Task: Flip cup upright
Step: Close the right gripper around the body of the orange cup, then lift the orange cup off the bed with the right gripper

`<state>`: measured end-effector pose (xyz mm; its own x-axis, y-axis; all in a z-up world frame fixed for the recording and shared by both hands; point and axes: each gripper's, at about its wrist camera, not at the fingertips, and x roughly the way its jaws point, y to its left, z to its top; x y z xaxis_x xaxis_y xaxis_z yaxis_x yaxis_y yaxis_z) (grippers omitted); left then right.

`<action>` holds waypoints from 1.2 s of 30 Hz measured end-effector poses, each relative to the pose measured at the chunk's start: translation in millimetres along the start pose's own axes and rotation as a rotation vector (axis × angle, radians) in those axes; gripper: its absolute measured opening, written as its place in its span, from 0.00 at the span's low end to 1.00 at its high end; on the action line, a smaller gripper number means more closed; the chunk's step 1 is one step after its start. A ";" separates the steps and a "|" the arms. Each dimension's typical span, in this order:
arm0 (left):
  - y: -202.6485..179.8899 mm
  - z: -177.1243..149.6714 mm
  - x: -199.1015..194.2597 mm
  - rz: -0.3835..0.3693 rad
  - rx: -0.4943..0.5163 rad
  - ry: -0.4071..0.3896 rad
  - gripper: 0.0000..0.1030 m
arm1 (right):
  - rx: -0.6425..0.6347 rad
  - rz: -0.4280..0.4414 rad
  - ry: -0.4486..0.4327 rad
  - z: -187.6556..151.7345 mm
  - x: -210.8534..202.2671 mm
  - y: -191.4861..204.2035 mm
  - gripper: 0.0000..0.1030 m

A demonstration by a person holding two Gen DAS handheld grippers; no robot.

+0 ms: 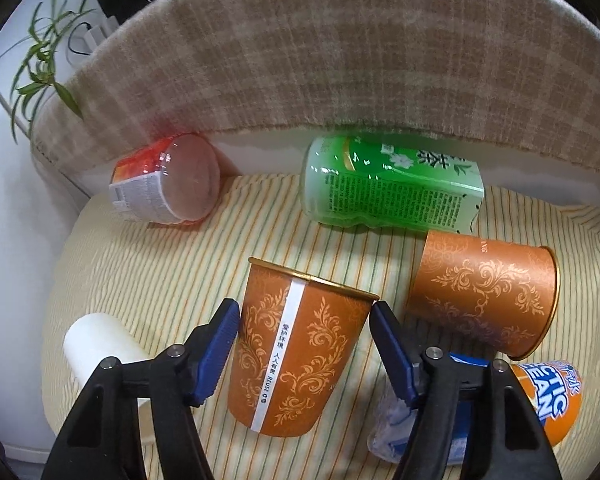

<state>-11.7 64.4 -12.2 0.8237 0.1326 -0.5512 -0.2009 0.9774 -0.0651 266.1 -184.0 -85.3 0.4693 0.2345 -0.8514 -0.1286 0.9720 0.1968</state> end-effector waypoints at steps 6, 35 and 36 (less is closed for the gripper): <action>-4.4 0.6 -1.9 0.000 0.006 -0.004 0.90 | -0.036 0.039 -0.055 -4.7 -24.1 4.4 0.66; -46.3 -7.4 -2.1 -0.094 0.062 0.053 0.90 | -0.125 0.252 0.091 -145.2 -72.3 -5.1 0.66; -46.8 -7.7 -1.4 -0.096 0.063 0.056 0.90 | -0.123 0.250 0.095 -146.3 -70.5 -5.7 0.66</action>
<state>-7.5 17.2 -14.8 0.8062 0.0304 -0.5909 -0.0876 0.9938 -0.0684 105.9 -208.6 -97.6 0.3263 0.4581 -0.8269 -0.3380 0.8734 0.3505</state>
